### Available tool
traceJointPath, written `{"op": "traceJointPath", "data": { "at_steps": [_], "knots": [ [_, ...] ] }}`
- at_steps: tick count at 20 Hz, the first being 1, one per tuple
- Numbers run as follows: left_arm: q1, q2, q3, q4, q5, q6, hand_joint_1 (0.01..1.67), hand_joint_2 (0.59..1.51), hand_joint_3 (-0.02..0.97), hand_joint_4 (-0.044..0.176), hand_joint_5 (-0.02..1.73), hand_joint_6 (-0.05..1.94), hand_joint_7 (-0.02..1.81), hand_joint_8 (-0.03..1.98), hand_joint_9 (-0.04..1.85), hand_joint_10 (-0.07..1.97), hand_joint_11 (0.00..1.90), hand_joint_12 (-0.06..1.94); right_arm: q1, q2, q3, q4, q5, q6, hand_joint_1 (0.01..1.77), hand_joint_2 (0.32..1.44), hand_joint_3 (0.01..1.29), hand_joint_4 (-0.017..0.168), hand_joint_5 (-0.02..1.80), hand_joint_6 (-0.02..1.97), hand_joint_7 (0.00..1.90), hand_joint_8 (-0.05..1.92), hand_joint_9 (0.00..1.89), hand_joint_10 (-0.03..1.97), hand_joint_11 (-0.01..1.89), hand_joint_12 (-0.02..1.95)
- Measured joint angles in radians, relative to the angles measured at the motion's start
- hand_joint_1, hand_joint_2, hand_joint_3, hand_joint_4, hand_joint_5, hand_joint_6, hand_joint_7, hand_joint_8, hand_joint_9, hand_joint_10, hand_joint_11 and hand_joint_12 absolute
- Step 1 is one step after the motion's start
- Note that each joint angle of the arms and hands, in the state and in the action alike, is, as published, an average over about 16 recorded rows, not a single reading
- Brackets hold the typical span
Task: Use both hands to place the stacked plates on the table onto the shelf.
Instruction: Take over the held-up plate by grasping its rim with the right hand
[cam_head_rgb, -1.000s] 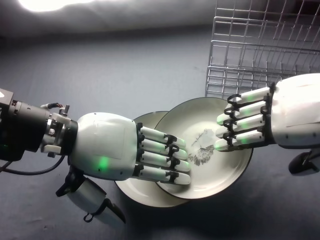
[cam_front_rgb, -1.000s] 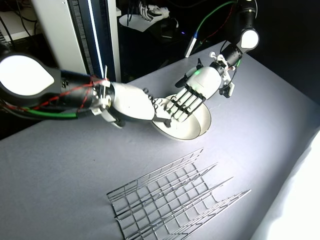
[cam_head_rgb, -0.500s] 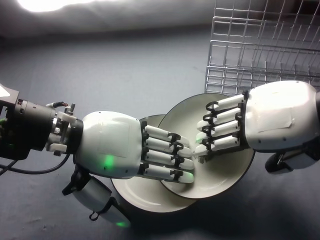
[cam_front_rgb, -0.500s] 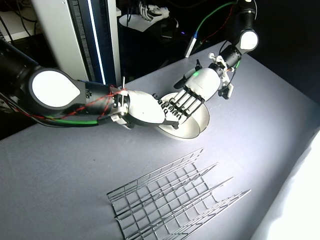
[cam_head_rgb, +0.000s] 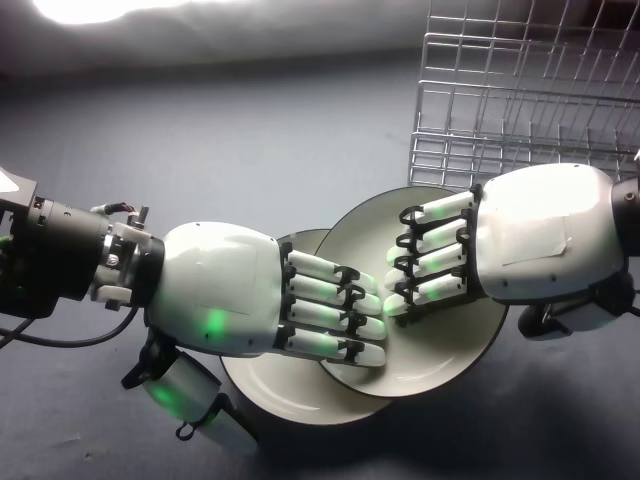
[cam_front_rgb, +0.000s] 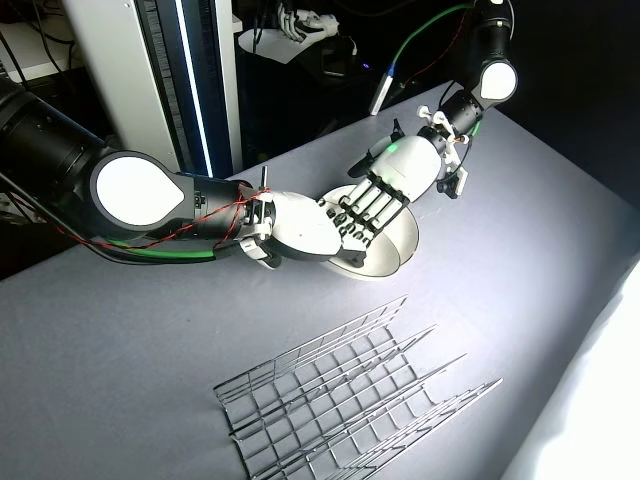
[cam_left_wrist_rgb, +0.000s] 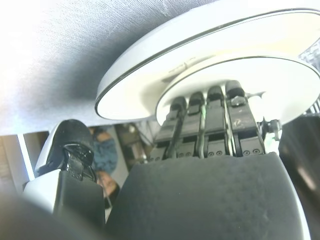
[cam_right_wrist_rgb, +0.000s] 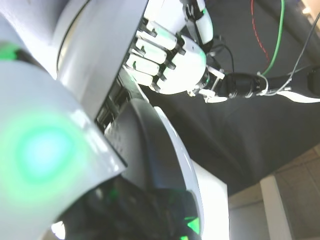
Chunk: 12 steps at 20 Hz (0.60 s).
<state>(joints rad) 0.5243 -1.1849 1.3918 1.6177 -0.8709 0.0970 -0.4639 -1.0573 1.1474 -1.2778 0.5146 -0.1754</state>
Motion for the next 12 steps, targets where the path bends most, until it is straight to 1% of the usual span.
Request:
{"op": "traceJointPath", "data": {
  "at_steps": [6,9,12],
  "knots": [
    [0.000,-0.003,0.010,-0.005,-0.007,-0.004,0.01,1.203,0.008,-0.003,-0.01,-0.01,-0.01,-0.03,-0.01,-0.02,0.02,0.01,0.003,-0.009,0.011,0.008,0.007,-0.003,1.20,1.02,0.01,-0.004,0.40,0.01,0.37,-0.01,0.36,0.02,0.02,1.04],
    [0.001,-0.004,0.018,-0.010,-0.013,-0.007,0.01,1.203,0.008,-0.003,-0.01,-0.01,-0.01,-0.03,-0.01,-0.02,0.02,0.01,0.006,-0.012,0.013,0.013,0.014,-0.004,1.22,1.03,0.01,-0.005,0.50,0.05,0.48,0.02,0.47,0.06,0.09,1.19],
    [0.003,-0.006,0.028,-0.015,-0.019,-0.010,0.01,1.203,0.008,-0.004,-0.01,-0.01,-0.01,-0.03,0.00,-0.02,0.02,0.01,0.008,-0.015,0.014,0.018,0.022,-0.005,1.22,1.02,0.01,-0.005,0.59,0.13,0.58,0.10,0.57,0.16,0.20,1.30]
  ]
}}
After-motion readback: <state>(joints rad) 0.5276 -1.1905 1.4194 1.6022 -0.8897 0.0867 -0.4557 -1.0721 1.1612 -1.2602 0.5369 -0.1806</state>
